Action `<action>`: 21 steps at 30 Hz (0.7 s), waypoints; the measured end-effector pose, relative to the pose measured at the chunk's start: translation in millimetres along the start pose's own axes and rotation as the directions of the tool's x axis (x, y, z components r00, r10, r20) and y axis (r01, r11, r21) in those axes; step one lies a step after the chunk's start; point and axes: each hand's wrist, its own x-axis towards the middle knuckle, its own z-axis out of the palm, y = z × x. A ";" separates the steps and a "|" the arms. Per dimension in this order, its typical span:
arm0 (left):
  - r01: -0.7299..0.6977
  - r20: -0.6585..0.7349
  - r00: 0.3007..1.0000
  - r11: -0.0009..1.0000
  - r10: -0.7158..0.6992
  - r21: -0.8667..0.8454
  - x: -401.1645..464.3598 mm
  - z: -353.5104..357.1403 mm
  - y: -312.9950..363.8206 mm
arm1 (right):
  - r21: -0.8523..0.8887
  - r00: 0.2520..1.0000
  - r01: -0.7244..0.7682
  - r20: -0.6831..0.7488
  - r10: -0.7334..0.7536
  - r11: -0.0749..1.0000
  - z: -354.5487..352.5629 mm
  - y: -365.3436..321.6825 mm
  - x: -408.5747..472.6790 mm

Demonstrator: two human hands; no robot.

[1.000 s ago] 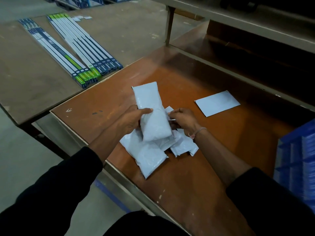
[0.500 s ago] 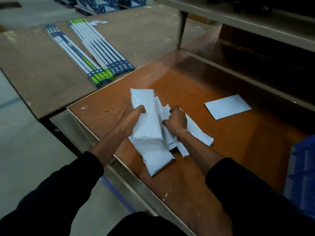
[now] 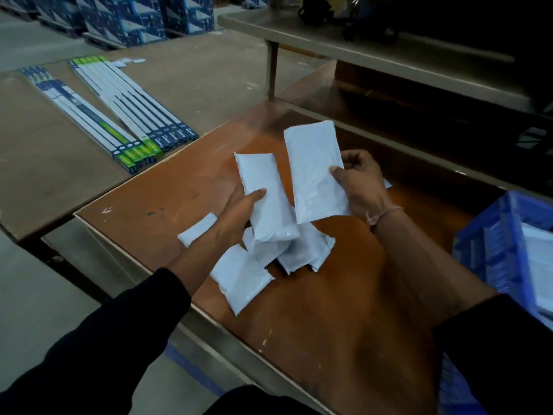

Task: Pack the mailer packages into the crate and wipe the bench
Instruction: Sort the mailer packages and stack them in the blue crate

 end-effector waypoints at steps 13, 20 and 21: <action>-0.153 0.458 0.885 0.979 0.076 0.134 -26.5 136.1 7.4 | -0.267 0.961 -0.092 -0.275 0.015 0.959 -101.3 23.1 -51.0; -0.481 0.619 0.765 0.796 0.177 0.367 -43.4 184.2 33.0 | -0.457 0.937 -0.001 -0.311 -0.159 0.890 -177.4 20.9 -69.2; -0.584 0.661 0.719 0.703 0.216 0.406 -46.4 191.0 38.5 | -0.515 0.914 0.045 -0.324 -0.243 0.856 -188.8 21.9 -70.5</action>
